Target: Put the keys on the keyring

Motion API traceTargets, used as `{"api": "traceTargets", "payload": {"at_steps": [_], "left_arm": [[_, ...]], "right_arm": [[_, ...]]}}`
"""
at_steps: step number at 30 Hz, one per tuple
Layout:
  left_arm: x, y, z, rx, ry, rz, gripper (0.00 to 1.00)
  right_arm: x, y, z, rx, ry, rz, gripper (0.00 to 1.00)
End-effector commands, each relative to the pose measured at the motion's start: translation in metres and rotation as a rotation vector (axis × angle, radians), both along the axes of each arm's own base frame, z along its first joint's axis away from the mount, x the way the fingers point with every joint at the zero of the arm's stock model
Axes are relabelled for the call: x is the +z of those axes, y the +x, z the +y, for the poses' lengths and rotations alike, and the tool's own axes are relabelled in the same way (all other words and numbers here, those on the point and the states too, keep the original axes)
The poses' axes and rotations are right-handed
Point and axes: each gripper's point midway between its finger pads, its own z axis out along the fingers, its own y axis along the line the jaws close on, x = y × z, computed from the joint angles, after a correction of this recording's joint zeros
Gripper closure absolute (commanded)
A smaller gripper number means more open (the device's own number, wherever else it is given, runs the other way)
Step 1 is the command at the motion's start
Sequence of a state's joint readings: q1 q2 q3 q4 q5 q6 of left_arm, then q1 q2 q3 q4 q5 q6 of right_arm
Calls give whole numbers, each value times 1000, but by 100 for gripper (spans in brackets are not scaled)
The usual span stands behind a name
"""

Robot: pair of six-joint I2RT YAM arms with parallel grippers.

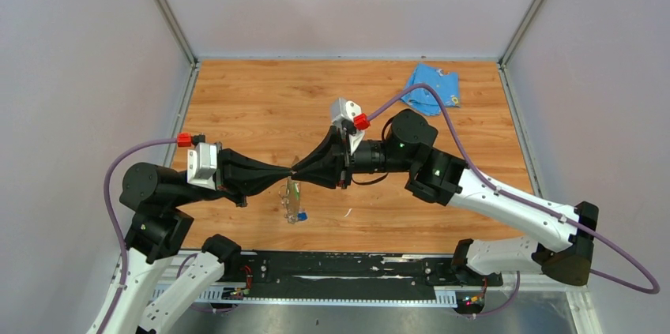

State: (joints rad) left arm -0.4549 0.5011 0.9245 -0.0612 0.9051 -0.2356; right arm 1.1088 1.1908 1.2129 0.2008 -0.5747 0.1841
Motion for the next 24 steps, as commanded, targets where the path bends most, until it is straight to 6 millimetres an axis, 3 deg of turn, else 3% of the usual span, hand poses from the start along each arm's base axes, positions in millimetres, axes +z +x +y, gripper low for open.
{"api": "traceTargets", "payload": {"at_steps": [1,6,8,13,17,20,22,24], "left_arm": [[15,-5,3,4,-23,-60,100],[7,-2,2,9,-6,-53,100],[6,-1,2,11,-4,-50,100],[4,0,2,17,1,-53,100],[-8,8,3,55,59,-48,98],[-24,14,6,84,154,-60,62],[-33,16,8,84,214,-59,55],[-38,17,8,77,269,-59,55]], "right_arm": [[18,-2,-2,31,60,-4,82],[20,-4,-2,46,81,7,89],[19,-5,-2,54,77,9,99],[14,-1,-3,51,52,56,100],[9,5,-7,37,-40,98,100],[-5,8,-11,9,-171,106,100],[-21,11,-17,-16,-278,116,100],[-29,13,-22,-30,-350,112,100]]}}
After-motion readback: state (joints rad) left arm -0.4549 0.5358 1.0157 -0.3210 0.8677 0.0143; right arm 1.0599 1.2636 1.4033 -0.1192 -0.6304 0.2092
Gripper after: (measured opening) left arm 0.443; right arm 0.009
